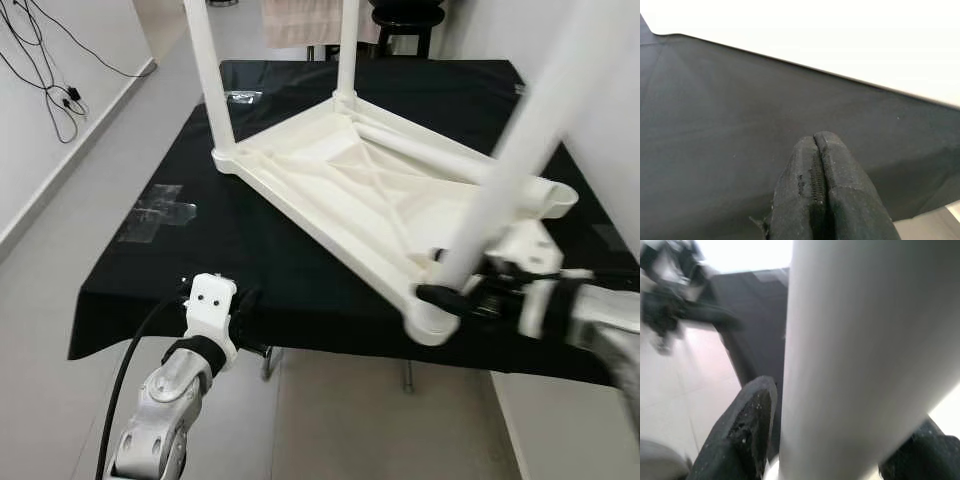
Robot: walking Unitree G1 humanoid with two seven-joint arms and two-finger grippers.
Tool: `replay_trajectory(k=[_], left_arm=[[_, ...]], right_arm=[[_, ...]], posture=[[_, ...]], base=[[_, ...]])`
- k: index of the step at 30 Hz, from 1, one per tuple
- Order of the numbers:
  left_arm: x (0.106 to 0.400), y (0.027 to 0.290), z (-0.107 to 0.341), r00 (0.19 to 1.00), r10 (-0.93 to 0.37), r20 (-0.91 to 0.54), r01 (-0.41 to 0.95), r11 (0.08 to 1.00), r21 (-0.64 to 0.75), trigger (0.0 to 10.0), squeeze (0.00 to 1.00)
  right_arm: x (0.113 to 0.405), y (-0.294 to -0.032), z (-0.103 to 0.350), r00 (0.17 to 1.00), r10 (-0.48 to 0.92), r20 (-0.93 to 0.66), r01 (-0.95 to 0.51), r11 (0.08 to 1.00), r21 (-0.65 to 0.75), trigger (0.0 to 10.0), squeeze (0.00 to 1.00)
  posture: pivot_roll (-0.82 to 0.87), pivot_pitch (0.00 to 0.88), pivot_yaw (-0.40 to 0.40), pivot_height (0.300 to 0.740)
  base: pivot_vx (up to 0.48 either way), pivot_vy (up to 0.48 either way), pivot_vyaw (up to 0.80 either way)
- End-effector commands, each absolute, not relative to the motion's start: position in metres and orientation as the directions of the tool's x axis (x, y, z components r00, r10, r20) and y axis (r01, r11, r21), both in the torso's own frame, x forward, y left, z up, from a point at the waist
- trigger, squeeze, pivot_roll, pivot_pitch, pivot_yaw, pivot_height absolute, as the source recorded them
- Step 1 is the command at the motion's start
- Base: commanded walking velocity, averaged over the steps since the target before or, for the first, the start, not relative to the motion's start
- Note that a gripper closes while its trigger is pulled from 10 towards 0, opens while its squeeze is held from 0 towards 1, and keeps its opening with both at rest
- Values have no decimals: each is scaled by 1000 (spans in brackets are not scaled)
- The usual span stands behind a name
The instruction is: Building children table
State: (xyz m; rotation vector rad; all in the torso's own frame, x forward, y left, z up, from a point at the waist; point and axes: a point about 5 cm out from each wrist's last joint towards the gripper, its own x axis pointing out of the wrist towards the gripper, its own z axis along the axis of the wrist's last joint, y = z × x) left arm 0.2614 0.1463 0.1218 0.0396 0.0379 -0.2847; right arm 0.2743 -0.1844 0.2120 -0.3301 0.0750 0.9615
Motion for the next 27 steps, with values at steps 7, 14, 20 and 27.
replay_trajectory(k=[7, 14, 20, 27], left_arm=[[260, 144, 124, 953, -299, -39, 302, 950, 79, 10000, 0], [255, 149, 125, 957, -286, -42, 289, 952, 99, 10000, 0], [250, 155, 122, 963, -265, -53, 269, 957, 110, 10000, 0], [242, 155, 115, 961, -263, -81, 272, 955, 118, 10000, 0]], right_arm=[[290, -83, 223, 382, 920, -90, -893, 343, -293, 10000, 0], [309, -6, 223, 376, 925, -50, -883, 342, -321, 10000, 0], [312, -17, 208, 330, 934, -137, -900, 267, -344, 10000, 0], [317, -79, 205, 192, 923, -333, -931, 63, -360, 10000, 0]], posture=[[39, 93, -9, 740], [100, 90, -29, 740], [105, 91, -31, 740], [92, 99, -28, 740]], base=[[0, 0, 0], [0, 0, 0], [0, 0, 0], [0, 0, 0]])
